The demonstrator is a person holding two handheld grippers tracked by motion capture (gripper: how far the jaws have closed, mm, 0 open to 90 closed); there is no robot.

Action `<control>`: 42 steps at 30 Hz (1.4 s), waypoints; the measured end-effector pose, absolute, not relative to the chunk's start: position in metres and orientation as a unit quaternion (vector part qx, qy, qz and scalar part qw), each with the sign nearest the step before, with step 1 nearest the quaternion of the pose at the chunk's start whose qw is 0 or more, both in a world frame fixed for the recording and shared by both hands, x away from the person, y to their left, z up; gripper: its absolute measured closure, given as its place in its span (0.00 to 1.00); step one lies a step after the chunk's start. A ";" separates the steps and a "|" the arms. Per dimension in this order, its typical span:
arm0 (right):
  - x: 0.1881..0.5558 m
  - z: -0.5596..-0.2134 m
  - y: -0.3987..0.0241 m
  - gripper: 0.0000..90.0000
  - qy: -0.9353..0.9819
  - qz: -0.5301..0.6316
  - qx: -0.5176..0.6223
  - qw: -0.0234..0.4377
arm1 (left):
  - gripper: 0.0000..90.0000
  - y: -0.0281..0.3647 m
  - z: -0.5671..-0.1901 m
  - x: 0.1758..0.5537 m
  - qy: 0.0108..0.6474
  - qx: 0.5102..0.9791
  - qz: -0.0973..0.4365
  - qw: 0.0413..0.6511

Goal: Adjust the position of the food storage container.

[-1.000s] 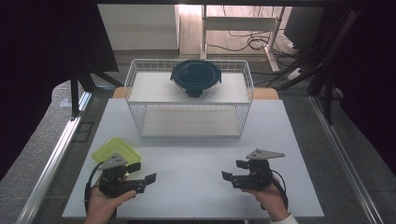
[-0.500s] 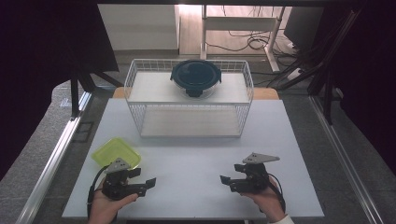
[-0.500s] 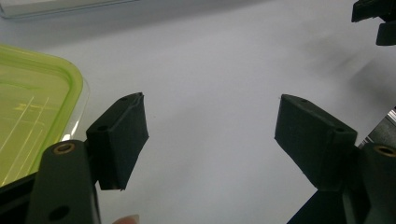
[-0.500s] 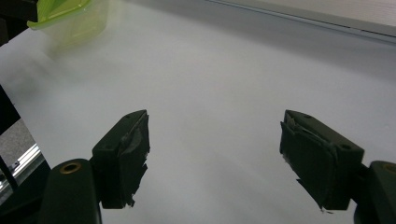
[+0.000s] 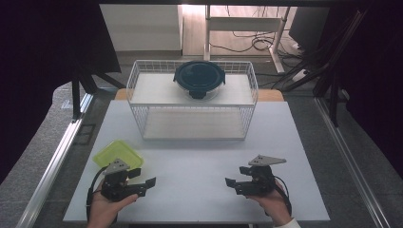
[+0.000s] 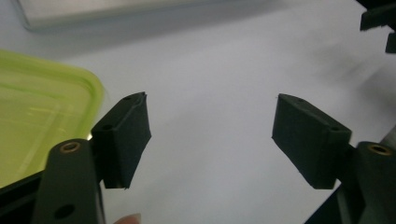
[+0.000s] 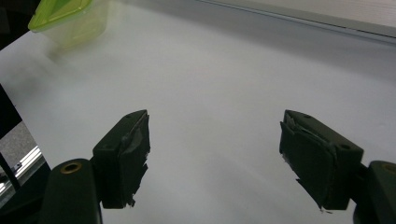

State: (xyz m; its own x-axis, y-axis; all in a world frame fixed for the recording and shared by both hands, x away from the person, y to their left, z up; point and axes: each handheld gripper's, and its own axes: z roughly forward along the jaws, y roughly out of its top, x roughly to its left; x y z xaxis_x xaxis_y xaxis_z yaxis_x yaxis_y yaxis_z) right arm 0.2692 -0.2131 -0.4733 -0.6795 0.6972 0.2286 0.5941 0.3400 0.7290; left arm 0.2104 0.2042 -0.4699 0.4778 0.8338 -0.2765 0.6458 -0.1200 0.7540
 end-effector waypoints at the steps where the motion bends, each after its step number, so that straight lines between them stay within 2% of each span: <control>1: 0.270 -0.474 -0.213 0.27 0.816 0.416 0.396 0.062 | 0.33 0.204 -0.470 0.210 0.499 0.741 0.108 0.436; 7: 0.270 -0.474 -0.215 0.27 0.816 0.414 0.398 0.061 | 0.39 0.228 -0.459 0.215 0.516 0.726 0.123 0.437; 20: 0.271 -0.475 -0.213 0.27 0.817 0.411 0.400 0.061 | 0.41 0.282 -0.454 0.242 0.561 0.700 0.151 0.416; 34: 0.273 -0.479 -0.216 0.27 0.816 0.404 0.410 0.058 | 0.46 0.312 -0.463 0.276 0.591 0.689 0.159 0.390; 38: 0.274 -0.480 -0.216 0.27 0.815 0.403 0.411 0.058 | 0.51 0.321 -0.465 0.285 0.598 0.689 0.162 0.375; 42: 0.275 -0.481 -0.216 0.27 0.816 0.399 0.415 0.058 | 0.62 0.329 -0.467 0.295 0.609 0.689 0.158 0.360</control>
